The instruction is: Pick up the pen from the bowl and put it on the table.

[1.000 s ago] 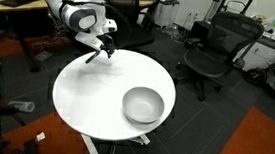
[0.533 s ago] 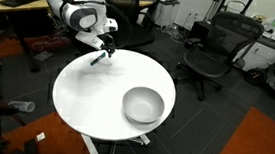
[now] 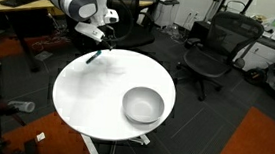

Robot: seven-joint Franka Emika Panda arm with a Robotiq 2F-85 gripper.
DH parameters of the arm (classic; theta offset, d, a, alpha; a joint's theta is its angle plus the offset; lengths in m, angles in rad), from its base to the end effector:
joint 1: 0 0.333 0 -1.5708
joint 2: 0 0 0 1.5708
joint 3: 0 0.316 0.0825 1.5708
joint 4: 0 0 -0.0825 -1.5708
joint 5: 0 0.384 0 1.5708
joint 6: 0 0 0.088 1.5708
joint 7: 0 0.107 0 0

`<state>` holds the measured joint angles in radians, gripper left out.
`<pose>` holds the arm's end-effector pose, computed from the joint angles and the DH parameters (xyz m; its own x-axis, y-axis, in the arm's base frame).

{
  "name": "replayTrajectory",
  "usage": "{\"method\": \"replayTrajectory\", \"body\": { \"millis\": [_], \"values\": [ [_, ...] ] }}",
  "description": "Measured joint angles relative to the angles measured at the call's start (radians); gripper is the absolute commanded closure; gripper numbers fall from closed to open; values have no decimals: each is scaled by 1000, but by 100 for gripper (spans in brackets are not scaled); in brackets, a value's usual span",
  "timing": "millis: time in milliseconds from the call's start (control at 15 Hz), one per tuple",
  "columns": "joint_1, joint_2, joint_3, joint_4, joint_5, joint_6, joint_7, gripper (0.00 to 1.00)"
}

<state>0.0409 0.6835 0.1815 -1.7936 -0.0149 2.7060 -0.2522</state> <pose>0.6623 0.1385 0.1967 0.8801 0.4014 0.2534 0.4248 -0.9043 -0.0429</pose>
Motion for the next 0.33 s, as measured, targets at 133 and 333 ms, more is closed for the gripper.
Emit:
{"method": "replayTrajectory", "body": {
  "millis": [133, 333],
  "values": [
    [-9, -13, 10, 0, 1, -13, 0, 0],
    [-14, -20, 17, -2, 1, -18, 0, 0]
  ]
}}
